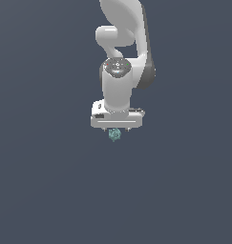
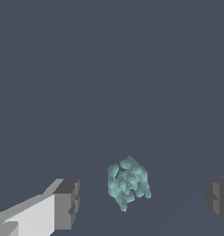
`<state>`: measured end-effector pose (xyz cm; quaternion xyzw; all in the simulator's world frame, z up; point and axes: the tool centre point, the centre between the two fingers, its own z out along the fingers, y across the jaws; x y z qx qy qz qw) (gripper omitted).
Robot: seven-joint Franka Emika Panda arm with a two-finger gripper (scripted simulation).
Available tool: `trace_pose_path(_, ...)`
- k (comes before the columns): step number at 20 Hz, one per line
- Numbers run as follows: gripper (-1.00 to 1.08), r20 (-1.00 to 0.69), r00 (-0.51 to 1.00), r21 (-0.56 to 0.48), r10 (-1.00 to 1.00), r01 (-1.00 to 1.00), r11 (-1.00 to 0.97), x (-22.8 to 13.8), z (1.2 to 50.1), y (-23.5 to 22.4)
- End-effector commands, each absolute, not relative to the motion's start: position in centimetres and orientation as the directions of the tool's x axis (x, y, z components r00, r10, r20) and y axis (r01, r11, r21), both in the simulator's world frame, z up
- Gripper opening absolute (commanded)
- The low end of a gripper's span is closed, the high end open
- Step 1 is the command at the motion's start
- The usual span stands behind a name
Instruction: Pick up the object and move it to a goal position.
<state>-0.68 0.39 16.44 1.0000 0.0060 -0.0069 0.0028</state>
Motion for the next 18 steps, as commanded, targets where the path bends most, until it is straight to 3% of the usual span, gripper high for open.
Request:
trace_pose_path(1, 1.0, -0.014, 1.0, 0.005, 0.012, 0.012, -1.0, -0.7, 16.4, 0.4)
trace_pose_path(18, 1.0, 0.015, 0.999, 0.019, 0.046, 0.045, -0.999, -0.1, 16.7, -0.7)
